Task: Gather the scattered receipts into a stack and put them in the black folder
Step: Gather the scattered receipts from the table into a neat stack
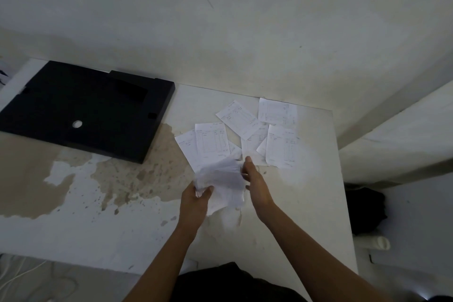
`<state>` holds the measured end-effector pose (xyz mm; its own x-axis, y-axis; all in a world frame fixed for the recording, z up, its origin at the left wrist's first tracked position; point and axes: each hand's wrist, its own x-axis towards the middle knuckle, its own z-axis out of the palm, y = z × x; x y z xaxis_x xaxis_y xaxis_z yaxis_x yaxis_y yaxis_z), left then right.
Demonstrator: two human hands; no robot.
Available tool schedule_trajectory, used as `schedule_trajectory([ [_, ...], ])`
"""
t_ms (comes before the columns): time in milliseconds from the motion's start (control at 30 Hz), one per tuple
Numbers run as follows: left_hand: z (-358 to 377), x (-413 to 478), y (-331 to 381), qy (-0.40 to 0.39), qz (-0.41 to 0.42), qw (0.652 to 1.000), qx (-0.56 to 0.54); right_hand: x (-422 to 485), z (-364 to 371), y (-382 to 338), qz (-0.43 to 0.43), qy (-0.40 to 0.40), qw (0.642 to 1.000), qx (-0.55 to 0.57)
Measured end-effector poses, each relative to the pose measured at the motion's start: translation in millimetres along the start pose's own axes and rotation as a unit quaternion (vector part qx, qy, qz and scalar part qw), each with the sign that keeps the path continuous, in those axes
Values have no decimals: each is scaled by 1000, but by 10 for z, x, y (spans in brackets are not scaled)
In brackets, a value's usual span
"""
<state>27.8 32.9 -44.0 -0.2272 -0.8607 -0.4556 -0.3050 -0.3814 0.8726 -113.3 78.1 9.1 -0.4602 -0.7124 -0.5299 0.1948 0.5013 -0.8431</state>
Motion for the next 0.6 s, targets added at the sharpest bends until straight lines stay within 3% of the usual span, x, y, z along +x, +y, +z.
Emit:
schedule_trajectory([
  [233, -186, 79, 36, -68, -46, 980, -180, -50, -199, -235, -105, -61, 979, -161],
  [333, -204, 35, 127, -108, -44, 968, -220, -8, -182, -289, -113, -41, 972, -204],
  [600, -225, -42, 176, -144, -80, 942, -293, 26, -180, -314, -49, -14, 995, -92],
])
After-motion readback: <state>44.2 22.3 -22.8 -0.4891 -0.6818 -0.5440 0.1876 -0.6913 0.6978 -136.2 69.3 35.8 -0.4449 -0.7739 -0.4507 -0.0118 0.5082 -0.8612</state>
